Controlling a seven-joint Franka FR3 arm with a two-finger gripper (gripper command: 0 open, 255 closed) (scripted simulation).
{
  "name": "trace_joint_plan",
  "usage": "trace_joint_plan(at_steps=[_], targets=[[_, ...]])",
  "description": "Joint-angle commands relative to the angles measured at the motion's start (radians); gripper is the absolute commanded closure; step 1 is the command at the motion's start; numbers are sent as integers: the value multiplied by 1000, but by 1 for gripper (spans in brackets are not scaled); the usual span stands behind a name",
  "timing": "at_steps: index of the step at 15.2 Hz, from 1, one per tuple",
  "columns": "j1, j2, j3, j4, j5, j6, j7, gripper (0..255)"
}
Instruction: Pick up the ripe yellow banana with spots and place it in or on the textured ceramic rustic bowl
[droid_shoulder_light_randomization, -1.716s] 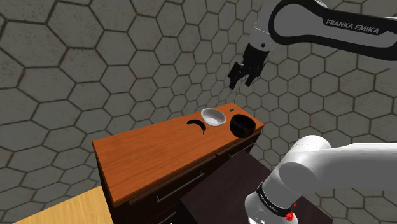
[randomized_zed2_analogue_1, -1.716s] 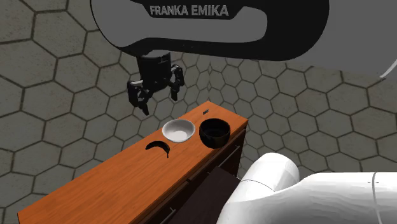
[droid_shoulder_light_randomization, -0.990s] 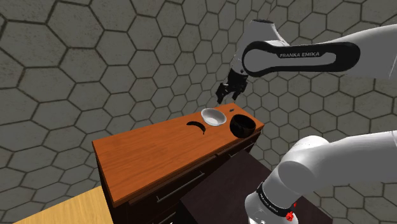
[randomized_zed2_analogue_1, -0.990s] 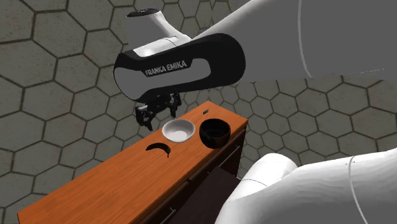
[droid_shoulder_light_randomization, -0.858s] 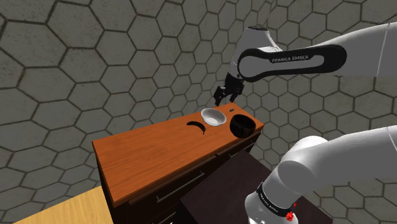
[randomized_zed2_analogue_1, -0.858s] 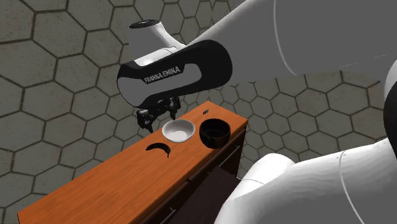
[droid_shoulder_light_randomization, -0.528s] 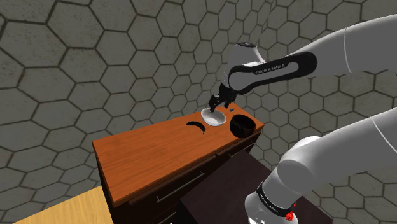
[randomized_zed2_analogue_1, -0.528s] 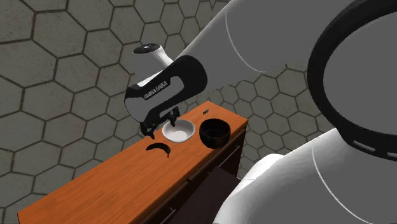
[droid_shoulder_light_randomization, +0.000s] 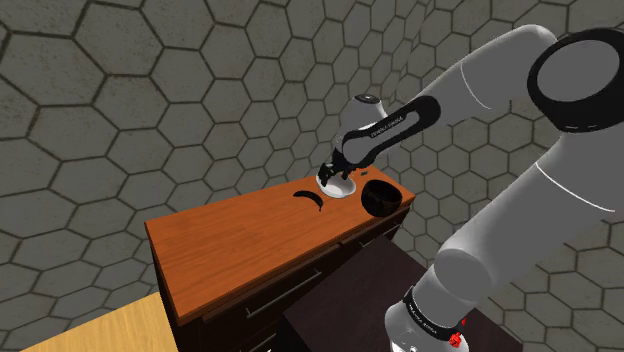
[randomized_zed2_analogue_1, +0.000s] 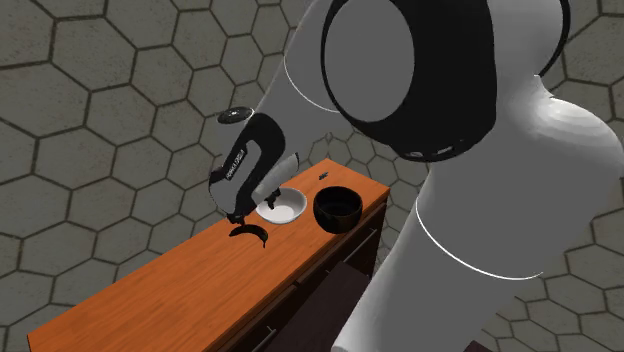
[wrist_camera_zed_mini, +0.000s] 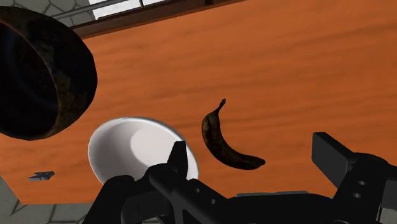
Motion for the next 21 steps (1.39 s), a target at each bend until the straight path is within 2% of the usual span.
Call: trace_joint_plan(at_steps=[1,7,11,21], targets=[[-11,94,-7,24,-22,76,13,0],[-29,358,-34,145,-78,234,52,0],[-34,530,-52,250,-91,310,65,0],[-38,678,-63,328,-94,385,75,0]])
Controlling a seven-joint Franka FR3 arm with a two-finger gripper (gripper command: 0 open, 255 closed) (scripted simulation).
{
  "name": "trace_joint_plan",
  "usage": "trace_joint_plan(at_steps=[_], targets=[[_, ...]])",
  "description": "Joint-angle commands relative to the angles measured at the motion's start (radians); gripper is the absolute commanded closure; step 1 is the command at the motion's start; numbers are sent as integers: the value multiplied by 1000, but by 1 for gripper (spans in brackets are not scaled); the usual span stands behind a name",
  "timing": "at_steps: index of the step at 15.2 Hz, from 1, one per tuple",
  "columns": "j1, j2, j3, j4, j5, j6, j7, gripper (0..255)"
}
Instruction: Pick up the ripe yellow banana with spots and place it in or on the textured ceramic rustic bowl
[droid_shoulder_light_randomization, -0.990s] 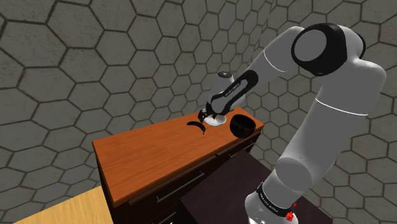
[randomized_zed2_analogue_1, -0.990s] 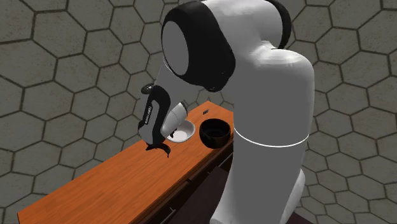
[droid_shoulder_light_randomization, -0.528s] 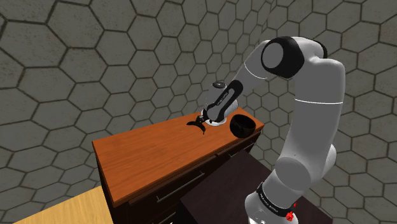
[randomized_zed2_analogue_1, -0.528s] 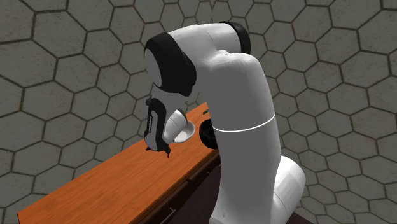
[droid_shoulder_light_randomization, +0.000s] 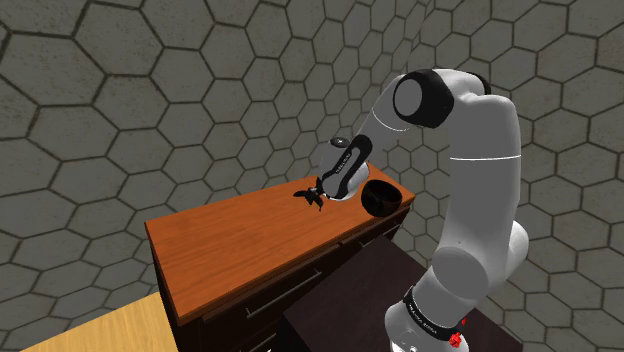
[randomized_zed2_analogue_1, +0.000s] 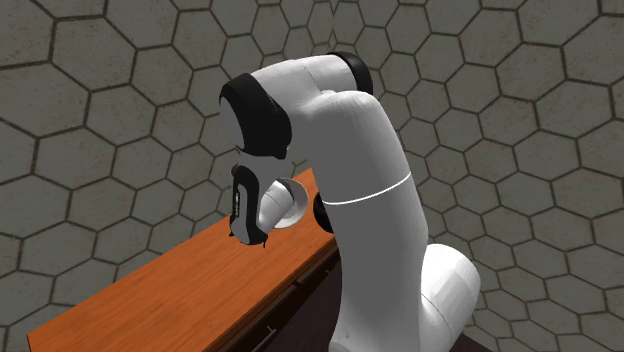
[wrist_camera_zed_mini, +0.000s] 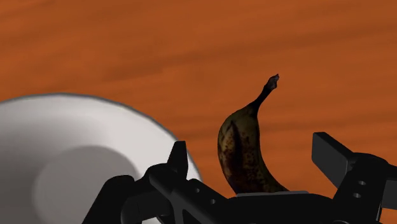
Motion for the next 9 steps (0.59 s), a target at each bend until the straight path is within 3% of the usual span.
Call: trace_joint_plan(at_steps=[1,6,7,9], targets=[[0,6,-1,2,0,4,0,0],[0,6,-1,2,-1,4,0,0],[0,6,-2,2,-1,5,1,255],[0,6,-1,2,0,4,1,255]])
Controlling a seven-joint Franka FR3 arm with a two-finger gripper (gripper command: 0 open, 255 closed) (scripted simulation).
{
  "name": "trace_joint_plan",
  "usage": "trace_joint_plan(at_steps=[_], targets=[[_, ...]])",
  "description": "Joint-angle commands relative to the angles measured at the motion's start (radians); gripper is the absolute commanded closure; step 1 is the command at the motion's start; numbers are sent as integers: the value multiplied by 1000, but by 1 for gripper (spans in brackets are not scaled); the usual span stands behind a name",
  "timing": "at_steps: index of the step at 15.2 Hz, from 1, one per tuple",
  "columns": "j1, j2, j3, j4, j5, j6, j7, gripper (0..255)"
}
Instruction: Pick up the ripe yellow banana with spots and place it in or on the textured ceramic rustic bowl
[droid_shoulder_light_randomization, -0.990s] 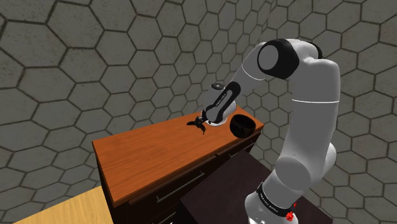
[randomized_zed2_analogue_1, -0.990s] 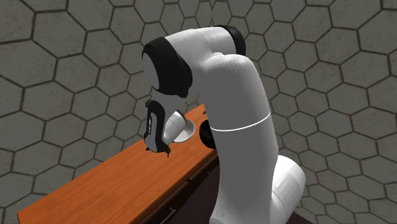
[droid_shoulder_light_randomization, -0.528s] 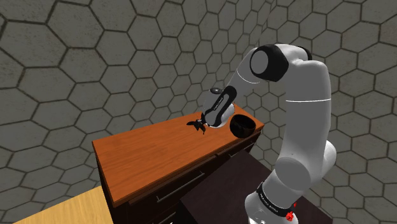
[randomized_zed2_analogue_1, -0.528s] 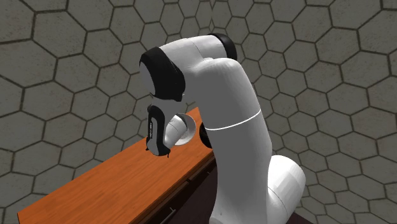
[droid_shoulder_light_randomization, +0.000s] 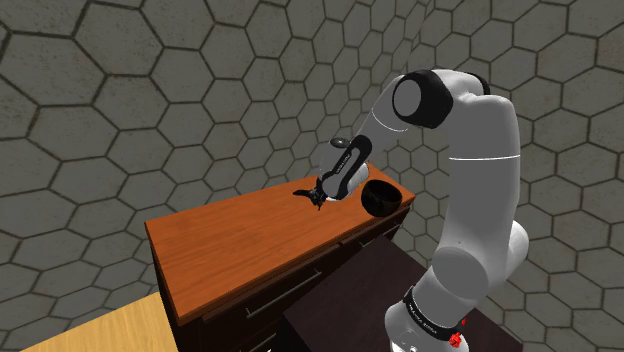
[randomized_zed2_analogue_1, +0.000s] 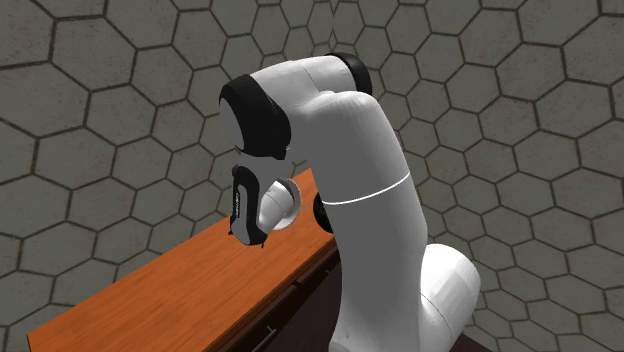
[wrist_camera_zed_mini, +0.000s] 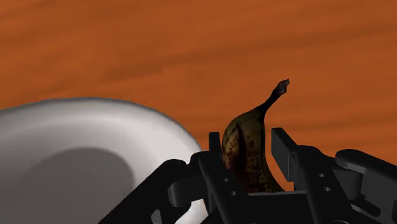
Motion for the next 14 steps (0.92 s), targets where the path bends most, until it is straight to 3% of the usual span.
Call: trace_joint_plan(at_steps=[1,7,14], targets=[[0,0,0,0,0,0,0,255],[0,0,0,-1,0,0,0,255],[-20,-102,24,-31,11,-72,-27,255]])
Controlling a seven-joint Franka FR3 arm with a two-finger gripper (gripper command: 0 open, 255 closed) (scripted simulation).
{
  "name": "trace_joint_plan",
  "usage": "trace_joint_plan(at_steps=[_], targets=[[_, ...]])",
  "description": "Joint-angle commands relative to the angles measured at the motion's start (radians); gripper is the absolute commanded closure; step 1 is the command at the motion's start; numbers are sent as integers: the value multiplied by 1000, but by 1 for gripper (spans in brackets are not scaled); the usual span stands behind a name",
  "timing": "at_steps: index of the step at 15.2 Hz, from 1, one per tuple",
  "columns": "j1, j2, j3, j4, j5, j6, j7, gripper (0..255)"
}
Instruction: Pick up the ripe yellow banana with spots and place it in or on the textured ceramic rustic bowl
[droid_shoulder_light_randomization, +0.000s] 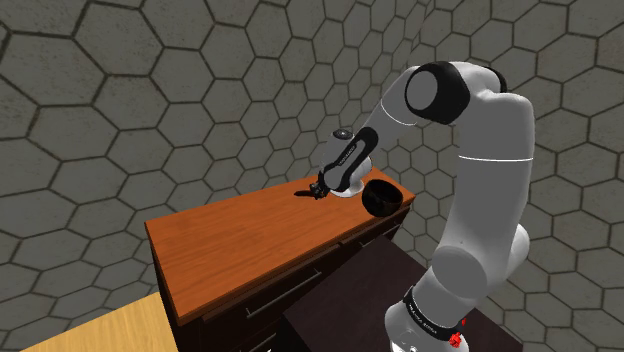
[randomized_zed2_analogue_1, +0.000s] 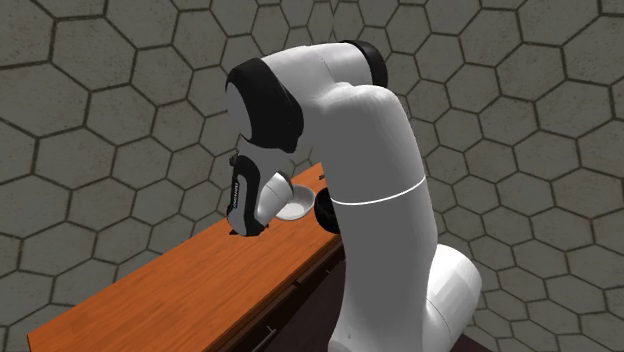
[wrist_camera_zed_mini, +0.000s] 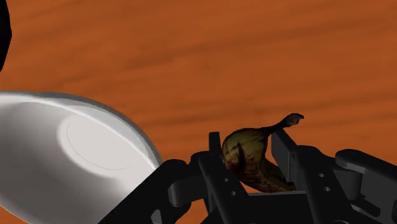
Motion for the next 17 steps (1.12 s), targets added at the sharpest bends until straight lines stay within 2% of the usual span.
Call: trace_joint_plan(at_steps=[1,17], targets=[[-6,-26,7,-6,4,-20,-9,255],[-40,-237,56,-32,64,-205,-87,255]])
